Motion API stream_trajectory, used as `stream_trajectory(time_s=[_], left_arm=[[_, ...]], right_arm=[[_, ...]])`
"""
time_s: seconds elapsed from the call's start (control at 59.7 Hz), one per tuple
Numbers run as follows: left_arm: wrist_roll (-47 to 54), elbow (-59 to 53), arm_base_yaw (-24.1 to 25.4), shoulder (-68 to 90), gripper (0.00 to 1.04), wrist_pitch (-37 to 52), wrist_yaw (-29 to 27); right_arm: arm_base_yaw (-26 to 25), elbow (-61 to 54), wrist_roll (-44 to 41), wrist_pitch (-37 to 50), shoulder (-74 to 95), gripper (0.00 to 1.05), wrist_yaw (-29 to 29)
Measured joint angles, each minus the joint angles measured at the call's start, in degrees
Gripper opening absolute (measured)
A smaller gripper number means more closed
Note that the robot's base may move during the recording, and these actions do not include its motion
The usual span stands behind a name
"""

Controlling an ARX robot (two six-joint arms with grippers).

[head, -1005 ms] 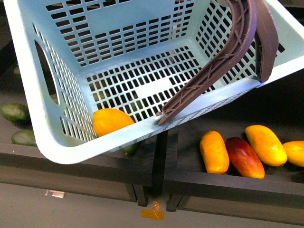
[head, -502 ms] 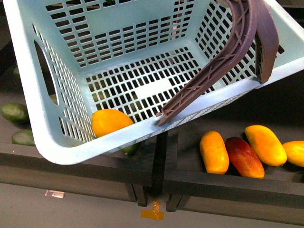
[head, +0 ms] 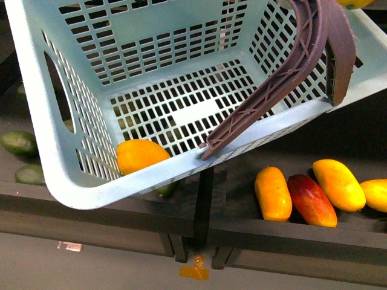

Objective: Pick lemon and mango into basket

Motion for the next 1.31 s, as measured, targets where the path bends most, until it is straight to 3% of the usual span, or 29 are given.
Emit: stream_trajectory(time_s=[0.134, 0.368, 0.737, 0.854, 0.921, 1.005, 1.306], left_arm=[[0.0, 0.0, 0.0, 0.0, 0.04, 0.0, 0.0], [0.0, 0.0, 0.0, 0.0, 0.04, 0.0, 0.0], [0.1, -0.2, 0.2, 0.1, 0.04, 0.0, -0.3], [0.2, -0.2, 0.0, 0.1, 0.04, 0.0, 0.0], [0.0, -0.2, 0.0, 0.1, 0.04, 0.0, 0.3], [-0.3, -0.2, 0.0, 0.1, 0.04, 0.0, 0.4], [-0.1, -0.2, 0.0, 0.1, 0.04, 0.0, 0.1]], right_arm=[[4.6, 1.8, -0.3, -3.5, 2.1, 0.59, 4.0], [5.1, 1.5, 1.1, -4.3, 1.9, 0.97, 7.7], [-4.4, -7.0, 1.2, -7.4, -12.8, 0.96, 11.8], [-5.6, -16.7, -9.4, 16.2, -14.1, 0.78, 5.2], [-6.2, -22.3, -14.0, 24.5, -15.4, 0.67, 4.0], [-7.2, -27.5, -16.9, 29.2, -18.6, 0.53, 3.3], [-10.0, -39.2, -19.2, 31.0, -28.2, 0.05, 0.8]])
